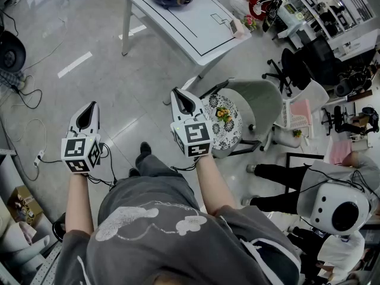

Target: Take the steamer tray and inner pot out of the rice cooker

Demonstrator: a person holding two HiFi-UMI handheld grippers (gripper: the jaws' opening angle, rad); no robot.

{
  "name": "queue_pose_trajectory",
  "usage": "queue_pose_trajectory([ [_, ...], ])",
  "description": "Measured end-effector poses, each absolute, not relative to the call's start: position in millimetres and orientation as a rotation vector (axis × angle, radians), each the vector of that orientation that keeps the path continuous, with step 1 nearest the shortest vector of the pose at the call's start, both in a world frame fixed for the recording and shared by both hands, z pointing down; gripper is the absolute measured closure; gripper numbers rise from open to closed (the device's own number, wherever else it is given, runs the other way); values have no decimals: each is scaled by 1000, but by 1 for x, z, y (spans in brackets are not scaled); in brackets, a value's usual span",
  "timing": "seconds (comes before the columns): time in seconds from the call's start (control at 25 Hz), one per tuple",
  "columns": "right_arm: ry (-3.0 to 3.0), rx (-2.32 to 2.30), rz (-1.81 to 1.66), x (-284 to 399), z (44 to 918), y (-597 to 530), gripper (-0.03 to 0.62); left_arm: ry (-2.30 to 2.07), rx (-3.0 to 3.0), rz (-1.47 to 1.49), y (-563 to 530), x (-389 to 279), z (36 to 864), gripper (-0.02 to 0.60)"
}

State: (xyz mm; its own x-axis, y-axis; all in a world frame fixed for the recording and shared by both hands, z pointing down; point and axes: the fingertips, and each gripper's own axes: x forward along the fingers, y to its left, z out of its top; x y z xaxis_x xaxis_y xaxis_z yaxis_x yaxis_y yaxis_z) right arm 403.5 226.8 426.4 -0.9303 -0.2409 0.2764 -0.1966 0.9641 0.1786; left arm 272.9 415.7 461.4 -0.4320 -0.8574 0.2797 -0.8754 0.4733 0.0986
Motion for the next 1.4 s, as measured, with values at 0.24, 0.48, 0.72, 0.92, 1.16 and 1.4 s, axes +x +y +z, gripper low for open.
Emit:
queue_pose_trajectory([
  [0.24,-2829,316,-201,406,418,232,566,-2457,1502,118,415,278,447,572],
  [0.48,-2823,304,-205,406,419,234,566,-2410,1488,86,418,282,461,574],
  [0.72,-2855,340,-178,406,410,228,566,-2434,1492,50,415,272,451,574],
  [0.92,-2915,427,-143,397,403,208,563,-2558,1419,42,412,246,440,571],
  [1.16,-2969,363,-78,363,408,194,300,-2524,1465,30,392,218,449,267],
  [1.4,-2960,331,14,309,427,151,270,-2480,1459,54,356,173,465,197],
])
